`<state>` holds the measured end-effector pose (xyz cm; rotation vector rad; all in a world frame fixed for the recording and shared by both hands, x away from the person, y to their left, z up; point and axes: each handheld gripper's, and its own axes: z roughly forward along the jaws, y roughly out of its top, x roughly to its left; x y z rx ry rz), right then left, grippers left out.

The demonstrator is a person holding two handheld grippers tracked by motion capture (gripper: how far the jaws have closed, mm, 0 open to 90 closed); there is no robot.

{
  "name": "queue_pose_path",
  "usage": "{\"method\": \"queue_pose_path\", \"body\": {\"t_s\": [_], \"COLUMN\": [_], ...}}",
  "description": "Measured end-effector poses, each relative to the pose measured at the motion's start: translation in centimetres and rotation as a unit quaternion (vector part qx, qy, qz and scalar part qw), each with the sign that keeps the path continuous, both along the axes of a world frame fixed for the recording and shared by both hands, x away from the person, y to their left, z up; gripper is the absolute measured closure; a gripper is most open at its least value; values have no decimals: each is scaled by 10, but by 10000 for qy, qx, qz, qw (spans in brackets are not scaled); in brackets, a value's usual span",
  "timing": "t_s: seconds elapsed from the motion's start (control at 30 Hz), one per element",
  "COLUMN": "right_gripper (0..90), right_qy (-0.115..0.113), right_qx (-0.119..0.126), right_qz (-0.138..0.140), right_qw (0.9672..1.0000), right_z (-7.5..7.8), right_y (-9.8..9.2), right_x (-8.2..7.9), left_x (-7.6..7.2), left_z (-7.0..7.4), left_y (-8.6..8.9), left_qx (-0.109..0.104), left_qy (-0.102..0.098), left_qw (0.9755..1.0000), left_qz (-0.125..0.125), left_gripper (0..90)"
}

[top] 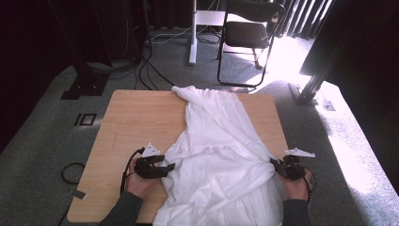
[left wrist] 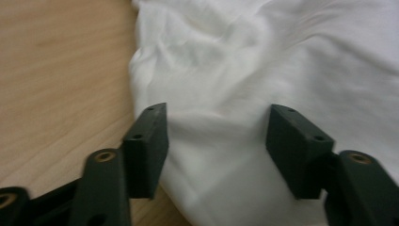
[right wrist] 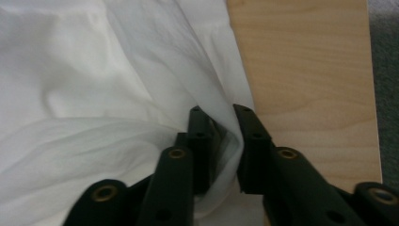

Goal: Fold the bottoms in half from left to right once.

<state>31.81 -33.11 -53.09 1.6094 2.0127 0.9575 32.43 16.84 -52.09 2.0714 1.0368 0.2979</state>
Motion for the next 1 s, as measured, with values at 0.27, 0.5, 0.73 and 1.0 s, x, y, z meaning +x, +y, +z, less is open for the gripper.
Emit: {"method": "queue_pose_path", "body": {"t_s": [0.27,0.5,0.73,1.0], "right_gripper": [677,756,729,668], "right_qy": [347,237,140,191], "right_qx": [-195,-337,-358,-357], "right_qz": [57,59,77,134], "right_qw": [9992,9991,9992,9991], "right_z": [-19,-20,-21,-19], "right_y": [3,11,22,26], "right_x": [-1,6,28,52], "left_x": [7,17,54,77], "left_z": [-26,-26,-23,-20], "left_y": [-18,-15,4,19], "left_qx": [712,741,872,856], "left_qy": [-44,-147,-118,11], "left_qw": [9974,9970,9944,9919], "left_qz": [-42,146,581,938], "left_gripper": [488,769,806,806]}}
